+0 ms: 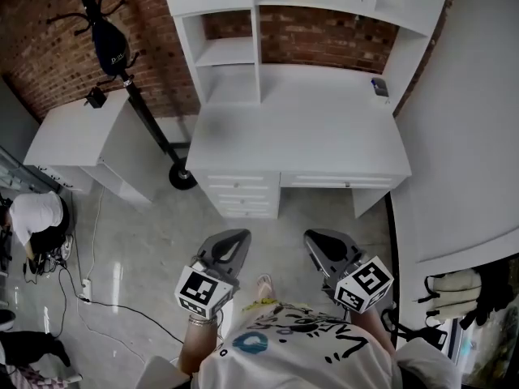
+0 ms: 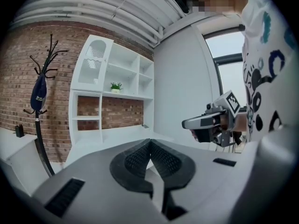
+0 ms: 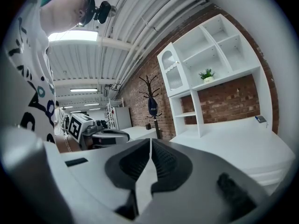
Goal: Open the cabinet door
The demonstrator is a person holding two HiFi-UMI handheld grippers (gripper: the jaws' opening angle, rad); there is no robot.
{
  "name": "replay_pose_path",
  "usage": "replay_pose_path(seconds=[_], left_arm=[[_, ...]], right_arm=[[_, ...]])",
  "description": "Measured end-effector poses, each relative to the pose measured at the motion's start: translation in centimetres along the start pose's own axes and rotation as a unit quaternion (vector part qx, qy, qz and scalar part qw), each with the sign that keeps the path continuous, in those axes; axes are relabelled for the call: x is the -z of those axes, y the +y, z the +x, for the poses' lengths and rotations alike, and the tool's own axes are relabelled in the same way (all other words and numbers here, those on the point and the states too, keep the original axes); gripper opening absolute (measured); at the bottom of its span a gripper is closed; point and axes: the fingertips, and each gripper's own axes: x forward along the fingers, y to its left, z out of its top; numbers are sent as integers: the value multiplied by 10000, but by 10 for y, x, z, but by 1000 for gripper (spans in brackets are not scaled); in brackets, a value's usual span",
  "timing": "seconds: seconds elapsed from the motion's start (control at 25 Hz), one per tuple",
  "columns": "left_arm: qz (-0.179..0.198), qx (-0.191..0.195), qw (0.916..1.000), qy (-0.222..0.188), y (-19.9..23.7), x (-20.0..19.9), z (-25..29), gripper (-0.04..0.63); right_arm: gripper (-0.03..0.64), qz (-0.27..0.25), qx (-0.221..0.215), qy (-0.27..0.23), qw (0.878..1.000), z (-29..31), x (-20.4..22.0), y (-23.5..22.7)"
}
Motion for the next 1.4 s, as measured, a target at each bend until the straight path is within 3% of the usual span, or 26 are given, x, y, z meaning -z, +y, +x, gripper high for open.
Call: replay_pose_path(seconds=[0.36,0.84,1.4], left_arm=[[7,169,9997,-159,58,-15,24,14],[-120,318,9992,-233,91,-15,35,14],[-236,0,9996,-152,128,-8,59,14]], right_arm=[[29,-230,-149,-29,9996,63,-20,-12],[29,-97,184,16,9998,93,-24,-28],[29,24,52,24,10000,128,-26,-67]])
